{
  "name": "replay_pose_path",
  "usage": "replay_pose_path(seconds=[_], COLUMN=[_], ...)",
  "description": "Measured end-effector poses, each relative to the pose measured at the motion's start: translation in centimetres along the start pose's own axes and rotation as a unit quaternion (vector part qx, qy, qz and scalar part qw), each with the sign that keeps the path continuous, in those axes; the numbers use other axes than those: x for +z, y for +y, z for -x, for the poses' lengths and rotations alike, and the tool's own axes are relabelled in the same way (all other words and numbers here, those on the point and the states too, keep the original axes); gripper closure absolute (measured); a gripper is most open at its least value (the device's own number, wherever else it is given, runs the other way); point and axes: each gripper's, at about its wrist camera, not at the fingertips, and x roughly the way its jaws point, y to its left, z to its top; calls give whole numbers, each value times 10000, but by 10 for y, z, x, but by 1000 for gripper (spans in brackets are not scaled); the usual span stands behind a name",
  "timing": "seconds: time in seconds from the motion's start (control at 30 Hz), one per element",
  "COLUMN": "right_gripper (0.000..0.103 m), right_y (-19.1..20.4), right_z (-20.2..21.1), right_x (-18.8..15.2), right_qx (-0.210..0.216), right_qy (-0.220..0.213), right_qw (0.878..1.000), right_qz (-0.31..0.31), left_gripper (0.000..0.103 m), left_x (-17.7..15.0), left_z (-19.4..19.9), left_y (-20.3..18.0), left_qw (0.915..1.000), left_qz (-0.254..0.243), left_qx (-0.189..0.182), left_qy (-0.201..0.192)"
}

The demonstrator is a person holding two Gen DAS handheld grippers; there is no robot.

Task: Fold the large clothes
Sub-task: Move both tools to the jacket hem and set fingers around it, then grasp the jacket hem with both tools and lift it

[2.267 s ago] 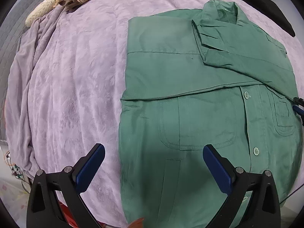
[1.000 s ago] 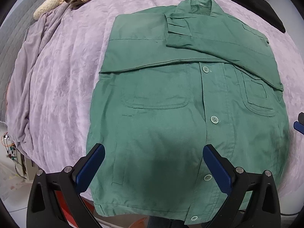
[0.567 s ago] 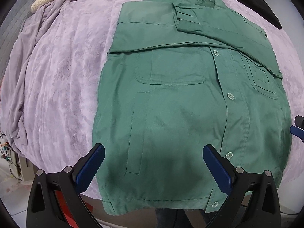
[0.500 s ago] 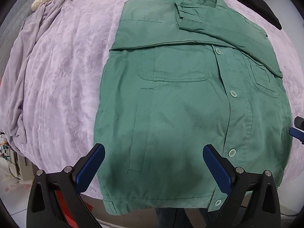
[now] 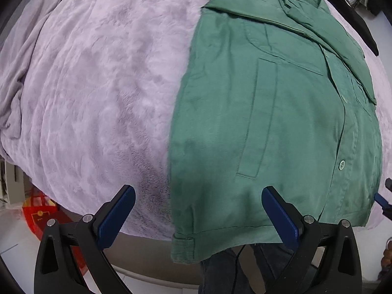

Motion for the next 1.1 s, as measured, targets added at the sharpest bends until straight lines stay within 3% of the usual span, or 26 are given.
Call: replay_pose_path(seconds=[0.2, 0.3, 0.4, 0.47, 0.6, 0.73, 0.8, 0.9, 1.03, 1.1], right_gripper=[17, 17, 17, 17, 17, 16, 16, 16, 16, 16], right_y=[-41, -67, -89, -101, -112, -96, -85, -73, -67, -74], right_z=[22, 27, 24, 19, -1, -5, 2, 9, 1, -6], right_x=[-7, -11, -20, -28, -39, -39, -36, -30, -33, -37], right_qx=[-461, -890, -1023, -845, 22, 627, 1335, 1874, 1660, 1516], right_qy=[-517, -692, -648, -586, -301, -375, -505, -550, -409, -323], right_qw=[9966, 9908, 9870, 9868, 9874, 9857, 9797, 9722, 9761, 9768], right_qz=[-457, -746, -1059, -1252, -1555, -1519, -1406, -1290, -1343, -1475], left_gripper=[0, 0, 0, 0, 0, 0, 0, 0, 1, 17], left_x=[-8, -17, -24, -26, -27, -35, -39, -44, -38, -37], left_z=[-26, -42, -48, -49, -50, -47, -45, -46, -45, -44], left_y=[21, 20, 17, 17, 22, 22, 17, 5, -6, -6], left_qw=[9974, 9958, 9955, 9950, 9928, 9880, 9838, 9819, 9833, 9857], left_qz=[140, 117, 42, 29, 35, 9, -37, -180, -194, -165], left_qx=[-551, -629, -670, -736, -912, -1300, -1578, -1683, -1593, -1468], left_qy=[432, 649, 669, 676, 779, 831, 845, 853, 860, 816])
